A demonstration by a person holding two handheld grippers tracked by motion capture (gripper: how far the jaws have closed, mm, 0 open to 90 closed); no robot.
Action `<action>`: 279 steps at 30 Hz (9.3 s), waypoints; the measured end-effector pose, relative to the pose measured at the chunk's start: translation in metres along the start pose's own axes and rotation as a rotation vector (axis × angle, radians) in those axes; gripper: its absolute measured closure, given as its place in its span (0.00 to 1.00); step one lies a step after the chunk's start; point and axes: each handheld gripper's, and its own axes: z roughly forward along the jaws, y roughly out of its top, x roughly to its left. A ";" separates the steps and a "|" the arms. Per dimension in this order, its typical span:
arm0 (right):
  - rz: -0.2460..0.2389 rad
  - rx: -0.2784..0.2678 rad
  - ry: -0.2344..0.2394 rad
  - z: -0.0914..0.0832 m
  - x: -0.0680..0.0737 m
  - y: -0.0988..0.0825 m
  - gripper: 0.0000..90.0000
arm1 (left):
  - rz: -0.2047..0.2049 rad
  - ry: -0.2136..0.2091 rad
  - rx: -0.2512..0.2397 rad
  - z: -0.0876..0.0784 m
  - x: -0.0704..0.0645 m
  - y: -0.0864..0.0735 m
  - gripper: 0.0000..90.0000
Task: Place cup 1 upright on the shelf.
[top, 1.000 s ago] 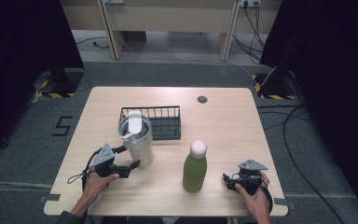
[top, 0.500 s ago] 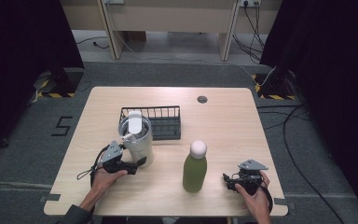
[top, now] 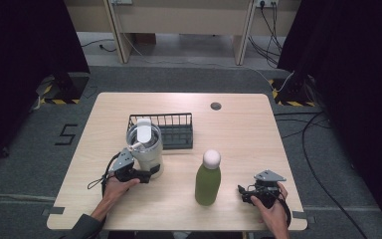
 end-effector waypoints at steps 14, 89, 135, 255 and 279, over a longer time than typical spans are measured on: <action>-0.003 0.001 0.001 0.000 0.000 0.000 0.16 | -0.007 -0.001 -0.016 0.002 0.000 0.000 0.11; -0.003 0.001 0.002 0.000 0.000 0.000 0.16 | 0.005 0.005 -0.048 -0.020 0.018 0.089 0.12; -0.002 0.002 0.003 0.000 0.000 0.000 0.16 | -0.038 0.095 -0.048 0.017 0.082 0.124 0.12; -0.002 0.003 0.003 0.000 0.000 0.000 0.16 | -0.046 0.163 -0.002 0.044 0.092 0.069 0.10; -0.002 0.002 0.003 0.000 0.000 0.000 0.16 | -0.052 0.161 -0.010 0.035 0.090 0.069 0.10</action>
